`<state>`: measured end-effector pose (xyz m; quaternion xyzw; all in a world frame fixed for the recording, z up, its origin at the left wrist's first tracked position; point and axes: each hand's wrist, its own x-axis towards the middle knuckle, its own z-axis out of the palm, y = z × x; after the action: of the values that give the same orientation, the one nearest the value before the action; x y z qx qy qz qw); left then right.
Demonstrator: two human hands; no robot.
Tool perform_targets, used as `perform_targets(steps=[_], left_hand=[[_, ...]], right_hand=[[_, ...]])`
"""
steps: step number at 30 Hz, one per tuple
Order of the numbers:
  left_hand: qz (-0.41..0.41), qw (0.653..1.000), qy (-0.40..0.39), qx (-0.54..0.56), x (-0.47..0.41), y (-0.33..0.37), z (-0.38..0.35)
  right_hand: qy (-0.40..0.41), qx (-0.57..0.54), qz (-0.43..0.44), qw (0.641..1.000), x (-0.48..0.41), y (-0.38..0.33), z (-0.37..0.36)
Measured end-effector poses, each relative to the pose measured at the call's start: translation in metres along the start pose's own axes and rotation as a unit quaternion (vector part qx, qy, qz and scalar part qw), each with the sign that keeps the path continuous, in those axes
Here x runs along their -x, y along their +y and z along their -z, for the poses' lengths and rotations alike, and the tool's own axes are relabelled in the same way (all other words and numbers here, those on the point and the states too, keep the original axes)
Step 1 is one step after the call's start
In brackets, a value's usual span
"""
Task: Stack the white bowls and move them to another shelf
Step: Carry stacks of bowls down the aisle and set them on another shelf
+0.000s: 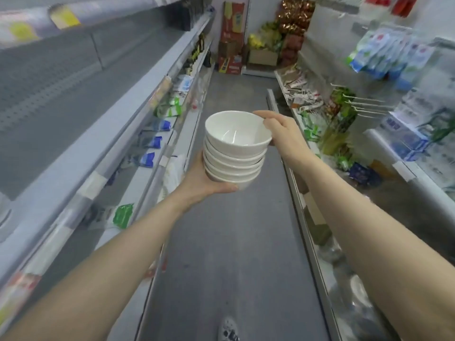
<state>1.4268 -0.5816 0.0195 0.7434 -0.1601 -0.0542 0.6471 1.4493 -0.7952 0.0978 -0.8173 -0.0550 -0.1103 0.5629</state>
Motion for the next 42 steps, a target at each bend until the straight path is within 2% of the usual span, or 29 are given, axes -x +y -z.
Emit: perform_targets(steps=[10, 17, 24, 32, 42], left_hand=[[-0.014, 1.000, 0.016, 0.008, -0.240, -0.034, 0.019], [-0.034, 0.999, -0.013, -0.017, -0.417, -0.065, 0.054], [0.004, 1.000, -0.022, -0.002, -0.576, -0.089, 0.075], [0.001, 1.000, -0.023, 0.001, -0.758, -0.121, 0.067], [-0.033, 0.999, 0.006, 0.007, -0.980, -0.118, 0.034]], right_hand=[[-0.039, 0.006, 0.004, 0.999, -0.246, 0.077, 0.018], [-0.015, 0.004, -0.009, 1.000, -0.412, 0.125, 0.013], [0.007, -0.019, -0.023, 1.000, -0.554, 0.161, 0.021], [0.008, -0.021, -0.021, 1.000, -0.722, 0.227, 0.056], [-0.012, -0.004, -0.016, 1.000, -0.950, 0.291, 0.120]])
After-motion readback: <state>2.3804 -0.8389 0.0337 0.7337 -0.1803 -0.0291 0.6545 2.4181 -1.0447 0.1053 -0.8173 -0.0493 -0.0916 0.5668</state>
